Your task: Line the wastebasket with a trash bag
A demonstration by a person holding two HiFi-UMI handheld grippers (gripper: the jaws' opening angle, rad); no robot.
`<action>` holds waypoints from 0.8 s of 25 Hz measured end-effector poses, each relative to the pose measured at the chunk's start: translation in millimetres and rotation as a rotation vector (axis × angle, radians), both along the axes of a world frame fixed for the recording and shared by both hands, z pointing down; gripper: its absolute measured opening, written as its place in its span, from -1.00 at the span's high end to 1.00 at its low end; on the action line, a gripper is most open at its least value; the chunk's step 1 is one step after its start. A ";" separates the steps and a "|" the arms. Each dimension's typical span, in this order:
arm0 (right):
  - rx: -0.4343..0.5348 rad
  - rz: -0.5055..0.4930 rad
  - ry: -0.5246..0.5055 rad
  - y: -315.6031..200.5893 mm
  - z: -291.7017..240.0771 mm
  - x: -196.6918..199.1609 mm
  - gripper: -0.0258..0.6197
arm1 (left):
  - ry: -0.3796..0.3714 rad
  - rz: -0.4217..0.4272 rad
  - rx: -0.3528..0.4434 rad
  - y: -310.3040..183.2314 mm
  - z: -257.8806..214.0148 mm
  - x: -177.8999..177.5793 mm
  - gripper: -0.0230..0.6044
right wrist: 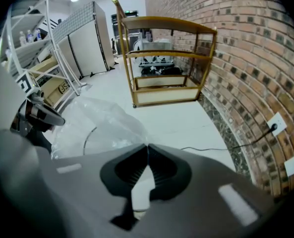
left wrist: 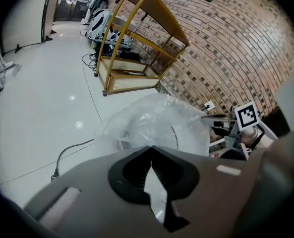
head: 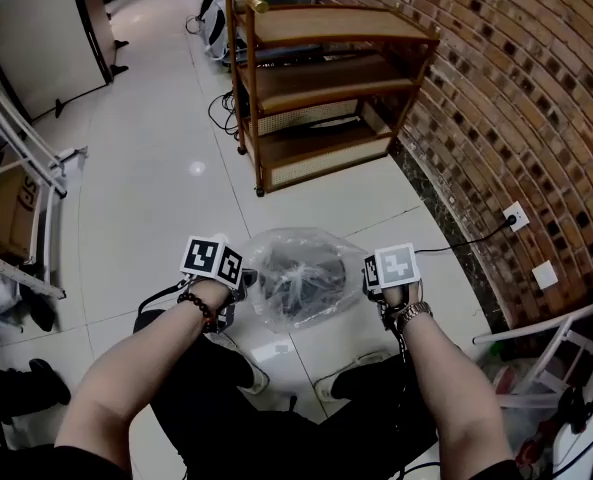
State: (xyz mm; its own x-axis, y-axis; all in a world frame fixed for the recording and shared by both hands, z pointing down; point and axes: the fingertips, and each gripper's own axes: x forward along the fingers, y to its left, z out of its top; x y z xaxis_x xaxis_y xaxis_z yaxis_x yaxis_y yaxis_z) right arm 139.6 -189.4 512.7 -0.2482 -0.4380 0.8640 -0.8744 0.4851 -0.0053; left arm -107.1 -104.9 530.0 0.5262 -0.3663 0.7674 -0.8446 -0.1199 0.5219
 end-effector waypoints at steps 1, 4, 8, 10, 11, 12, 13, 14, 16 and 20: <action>-0.009 -0.003 0.001 0.3 5.1 -0.8 0.91 | -0.001 0.005 -0.006 -0.6 3.7 1.1 0.91; -0.038 -0.008 0.003 1.8 19.1 -2.7 0.91 | -0.006 0.020 -0.027 -2.2 13.8 3.8 0.91; -0.059 -0.014 -0.002 1.6 28.6 -3.3 0.91 | 0.005 0.026 -0.031 -6.6 17.8 5.8 0.91; -0.039 -0.016 -0.014 -2.2 21.7 -3.4 0.91 | 0.012 0.028 -0.012 -9.5 11.9 5.7 0.91; -0.023 -0.016 -0.023 -4.2 15.5 -4.0 0.91 | 0.015 0.027 0.000 -11.2 7.9 5.6 0.91; -0.007 -0.018 -0.031 -6.2 9.2 -5.0 0.91 | 0.019 0.026 0.013 -13.2 3.5 5.5 0.91; 0.008 -0.022 -0.038 -8.7 5.3 -5.7 0.91 | 0.022 0.024 0.026 -15.5 -1.0 5.5 0.91; 0.020 -0.029 -0.046 -12.0 5.7 -6.1 0.91 | 0.023 0.024 0.038 -17.9 -5.2 5.9 0.91; 0.028 -0.048 -0.072 -20.1 21.0 -6.6 0.91 | 0.019 0.030 0.055 -22.0 -10.5 6.9 0.91; 0.040 -0.032 -0.043 -17.0 6.5 -12.3 0.90 | -0.006 0.030 0.042 -27.0 -1.8 4.3 0.91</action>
